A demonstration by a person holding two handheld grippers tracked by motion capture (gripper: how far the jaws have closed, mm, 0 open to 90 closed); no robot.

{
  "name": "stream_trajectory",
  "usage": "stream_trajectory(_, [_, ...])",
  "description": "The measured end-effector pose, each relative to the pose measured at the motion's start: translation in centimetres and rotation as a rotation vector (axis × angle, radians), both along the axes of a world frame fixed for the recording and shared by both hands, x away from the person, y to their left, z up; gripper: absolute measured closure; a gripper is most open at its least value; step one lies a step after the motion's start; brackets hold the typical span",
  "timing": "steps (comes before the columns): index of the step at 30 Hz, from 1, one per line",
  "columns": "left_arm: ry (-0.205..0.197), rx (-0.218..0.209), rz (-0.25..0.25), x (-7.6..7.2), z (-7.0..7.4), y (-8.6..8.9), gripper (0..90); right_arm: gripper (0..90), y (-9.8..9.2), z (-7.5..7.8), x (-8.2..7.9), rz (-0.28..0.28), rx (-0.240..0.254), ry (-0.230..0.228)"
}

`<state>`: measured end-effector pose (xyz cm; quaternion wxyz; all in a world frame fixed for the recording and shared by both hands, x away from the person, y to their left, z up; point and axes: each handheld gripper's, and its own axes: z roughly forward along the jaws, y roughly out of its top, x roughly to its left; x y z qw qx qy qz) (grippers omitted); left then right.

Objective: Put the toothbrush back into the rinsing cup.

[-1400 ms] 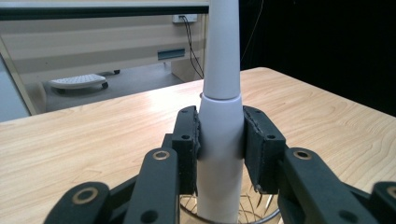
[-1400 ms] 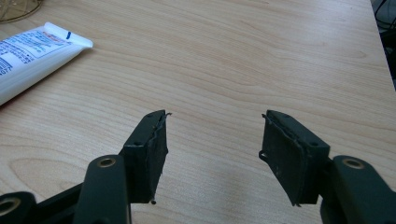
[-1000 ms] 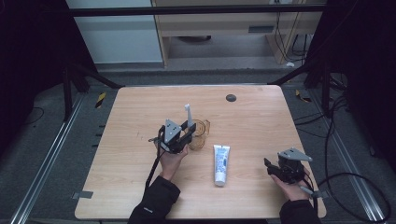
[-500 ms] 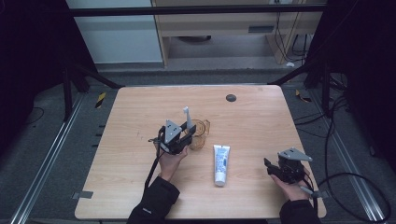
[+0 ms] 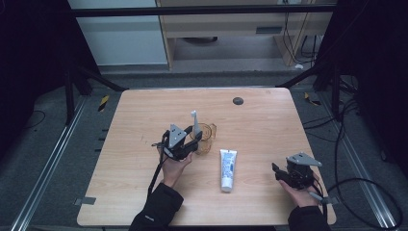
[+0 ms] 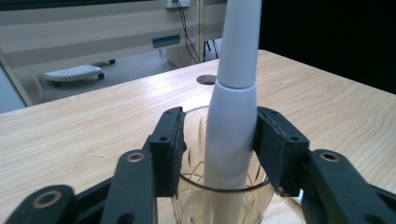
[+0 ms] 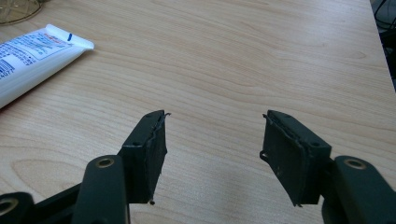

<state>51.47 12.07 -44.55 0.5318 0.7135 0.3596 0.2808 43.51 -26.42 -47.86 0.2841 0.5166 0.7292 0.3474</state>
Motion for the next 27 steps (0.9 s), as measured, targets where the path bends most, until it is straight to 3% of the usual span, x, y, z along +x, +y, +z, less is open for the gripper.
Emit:
stream_trajectory(6, [0.015, 0.033, 0.0, -0.4, 0.2, 0.3, 46.0, 39.1, 0.0, 0.0, 0.0, -0.001, -0.002, -0.001])
stream_trajectory(17, [0.033, 0.012, -0.011, -1.0, 0.9, 0.6, 42.6, 38.6, 0.1, 0.1, -0.1, -0.004, 0.0, -0.007])
stream_trajectory(21, [0.035, 0.046, -0.005, -1.3, 1.6, 0.8, 41.5, 38.3, 0.0, 0.1, -0.1, -0.005, 0.002, -0.009])
stream_trajectory(27, [0.03, 0.063, -0.018, -1.5, 2.6, 1.1, 41.2, 38.0, 0.3, 0.2, -0.2, -0.001, 0.007, -0.013])
